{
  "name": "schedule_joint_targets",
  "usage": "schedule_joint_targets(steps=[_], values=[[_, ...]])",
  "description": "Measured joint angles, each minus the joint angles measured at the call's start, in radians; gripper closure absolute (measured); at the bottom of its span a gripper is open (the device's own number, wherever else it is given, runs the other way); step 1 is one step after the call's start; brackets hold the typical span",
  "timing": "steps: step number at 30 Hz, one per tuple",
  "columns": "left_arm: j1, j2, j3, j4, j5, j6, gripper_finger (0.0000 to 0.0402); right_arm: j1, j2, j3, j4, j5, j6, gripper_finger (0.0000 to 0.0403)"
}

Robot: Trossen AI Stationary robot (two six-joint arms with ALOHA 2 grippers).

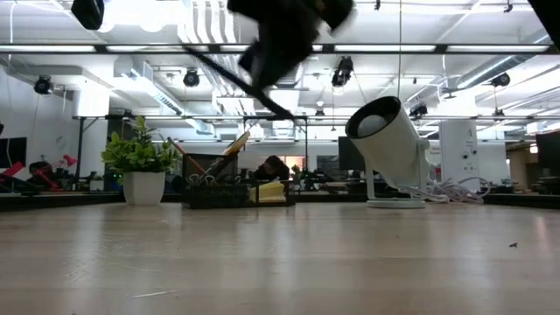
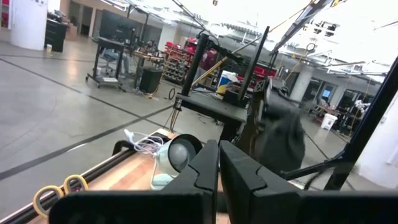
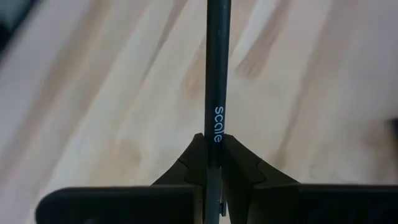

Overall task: Pick and place office supplies into organizer
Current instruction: Put the black pen into the black desk organizer

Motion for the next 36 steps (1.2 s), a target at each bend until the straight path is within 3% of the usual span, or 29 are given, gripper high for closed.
schedule_joint_targets(steps=[12,28,36], values=[[0.0,-0.001,-0.001,0.002,0.0,0.0,0.0402,-0.056,-0.141,-0.024,0.41,0.018,0.294,0.0389],[0.0,0.007,-0.017,0.004,0.01,0.041,0.0399,-0.058,-0.145,-0.042,0.745,0.199,0.483,0.039],[-0.001,0.024,-0.063,0.151,0.053,0.161,0.032,-0.058,-0.145,-0.042,0.804,0.206,0.506,0.039]])
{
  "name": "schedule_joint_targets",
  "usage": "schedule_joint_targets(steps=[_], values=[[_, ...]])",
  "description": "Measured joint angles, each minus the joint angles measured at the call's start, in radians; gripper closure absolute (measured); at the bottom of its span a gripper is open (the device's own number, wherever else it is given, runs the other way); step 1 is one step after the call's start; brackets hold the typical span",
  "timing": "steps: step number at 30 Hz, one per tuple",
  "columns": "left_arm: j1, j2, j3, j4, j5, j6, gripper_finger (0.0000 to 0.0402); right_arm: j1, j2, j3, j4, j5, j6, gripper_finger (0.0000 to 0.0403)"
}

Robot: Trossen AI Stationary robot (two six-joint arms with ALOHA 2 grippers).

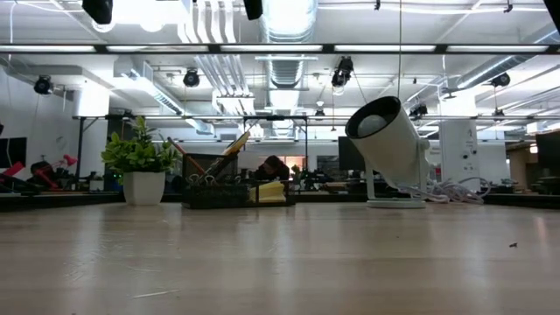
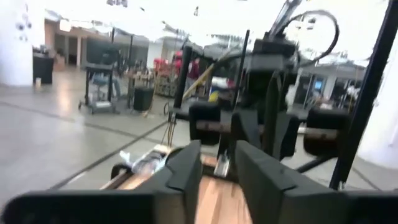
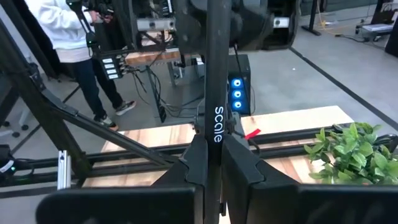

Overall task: Pick and place office supplies into organizer
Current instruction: Put the black pen into the black desk organizer

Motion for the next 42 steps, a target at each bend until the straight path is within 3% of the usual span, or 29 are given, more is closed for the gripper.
schedule_joint_targets(steps=[6,11,28,42], values=[[0.0,0.026,-0.001,0.102,0.021,-0.018,0.0239,-0.004,0.0,0.0,0.003,0.012,0.003,0.039],[0.0,0.097,0.002,0.143,0.032,-0.052,0.0207,-0.005,0.0,0.0,0.003,0.016,0.003,0.039],[0.001,0.335,0.037,0.37,0.071,-0.02,0.0204,-0.004,0.0,0.0,0.002,0.017,0.003,0.039],[0.001,0.314,0.039,0.432,0.07,0.005,0.0206,-0.004,0.0,0.0,0.001,0.015,-0.001,0.039]])
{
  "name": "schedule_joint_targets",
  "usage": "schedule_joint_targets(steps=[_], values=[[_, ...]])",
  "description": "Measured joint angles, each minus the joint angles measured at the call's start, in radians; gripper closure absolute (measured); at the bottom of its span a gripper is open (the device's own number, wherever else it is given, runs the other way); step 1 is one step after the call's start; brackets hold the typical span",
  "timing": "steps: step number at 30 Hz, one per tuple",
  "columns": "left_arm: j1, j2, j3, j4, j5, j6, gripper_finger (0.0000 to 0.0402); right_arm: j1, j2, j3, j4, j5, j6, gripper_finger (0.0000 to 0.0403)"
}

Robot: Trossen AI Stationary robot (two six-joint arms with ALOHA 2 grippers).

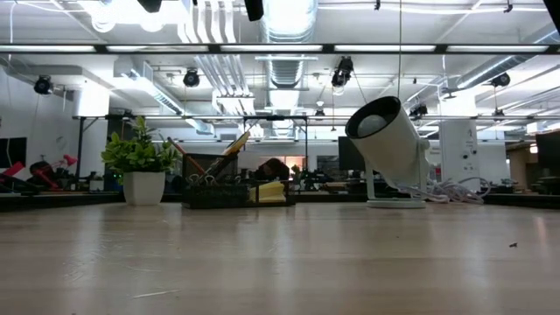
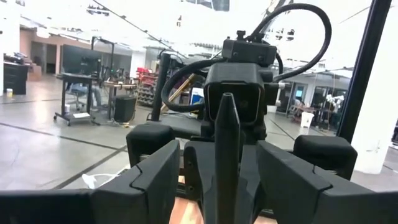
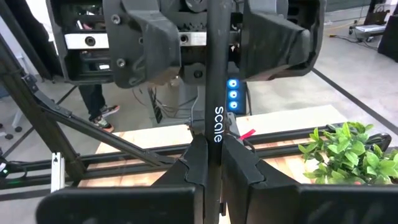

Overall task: Pick and place office supplies into organizer
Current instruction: Put the black pen into the black desk organizer

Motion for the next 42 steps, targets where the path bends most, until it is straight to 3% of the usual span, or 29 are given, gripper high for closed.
schedule_joint_targets(steps=[10,15,23,32,42], values=[[0.001,0.028,0.0,0.003,-0.001,0.019,0.0212,0.0,0.0,0.0,0.0,-0.004,-0.003,0.039],[0.001,0.027,0.0,0.004,-0.001,0.034,0.0265,0.0,0.0,0.0,0.0,-0.008,-0.003,0.039],[0.001,0.015,0.0,0.004,0.035,0.018,0.0384,0.0,0.0,0.0,0.001,-0.012,-0.011,0.039],[0.001,0.015,0.0,0.007,0.042,0.025,0.0386,-0.001,0.0,0.0,0.002,-0.056,-0.022,0.0387],[0.002,0.003,0.0,0.03,0.036,0.068,0.0386,-0.002,0.0,0.002,-0.008,-0.104,-0.022,0.0274]])
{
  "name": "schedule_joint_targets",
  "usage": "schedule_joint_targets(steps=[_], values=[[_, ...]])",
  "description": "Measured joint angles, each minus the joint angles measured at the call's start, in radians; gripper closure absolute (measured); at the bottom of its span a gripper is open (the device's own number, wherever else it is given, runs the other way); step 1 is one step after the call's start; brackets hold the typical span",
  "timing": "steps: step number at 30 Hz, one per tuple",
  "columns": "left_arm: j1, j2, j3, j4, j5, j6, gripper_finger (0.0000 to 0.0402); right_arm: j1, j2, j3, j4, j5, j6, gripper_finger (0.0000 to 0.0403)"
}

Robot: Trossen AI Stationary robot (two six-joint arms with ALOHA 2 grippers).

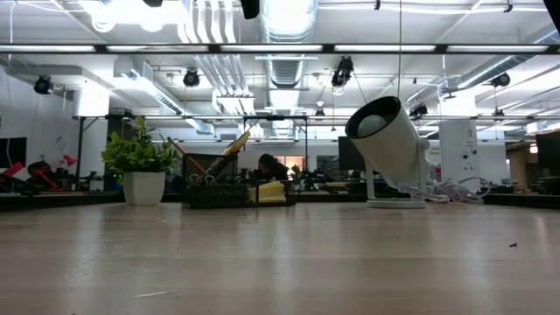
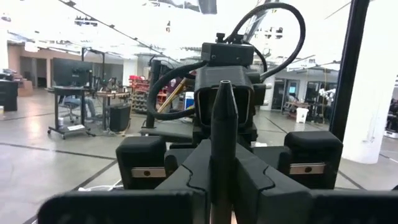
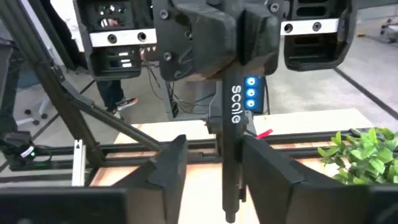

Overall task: Pick and place office supplies into organizer
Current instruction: Put the black pen into the black desk organizer

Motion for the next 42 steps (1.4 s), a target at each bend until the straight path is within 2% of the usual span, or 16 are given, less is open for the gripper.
schedule_joint_targets(steps=[5,8,16,22,26,28,34,37,40,42], values=[[0.0,-0.012,0.001,0.0,-0.024,0.01,0.0386,0.0,-0.007,0.002,-0.089,-0.049,-0.006,0.0234],[0.002,-0.03,0.004,0.014,-0.093,0.04,0.0386,0.003,-0.014,-0.001,-0.202,-0.07,-0.003,0.022],[0.001,-0.058,0.001,0.006,-0.204,0.115,0.0386,0.001,-0.08,-0.002,-0.501,-0.067,-0.109,0.0221],[0.002,-0.046,-0.006,-0.005,-0.373,0.158,0.0386,-0.013,-0.156,-0.002,-0.674,-0.054,-0.264,0.0234],[0.004,-0.007,-0.006,-0.006,-0.556,0.204,0.0386,-0.059,-0.201,-0.002,-0.793,-0.028,-0.301,0.0241],[0.013,0.014,-0.007,-0.006,-0.596,0.238,0.0386,-0.087,-0.223,-0.002,-0.837,-0.027,-0.314,0.0244],[0.064,0.091,-0.008,0.005,-0.606,0.238,0.0386,-0.168,-0.273,-0.002,-0.912,-0.027,-0.355,0.0251],[0.101,0.142,-0.008,0.083,-0.599,0.214,0.0386,-0.199,-0.285,-0.002,-0.94,-0.026,-0.384,0.0253],[0.159,0.184,-0.009,0.134,-0.525,0.213,0.0386,-0.222,-0.294,-0.002,-0.961,-0.027,-0.42,0.0251],[0.207,0.205,-0.01,0.135,-0.438,0.185,0.0386,-0.232,-0.294,-0.002,-0.976,-0.027,-0.434,0.025]])
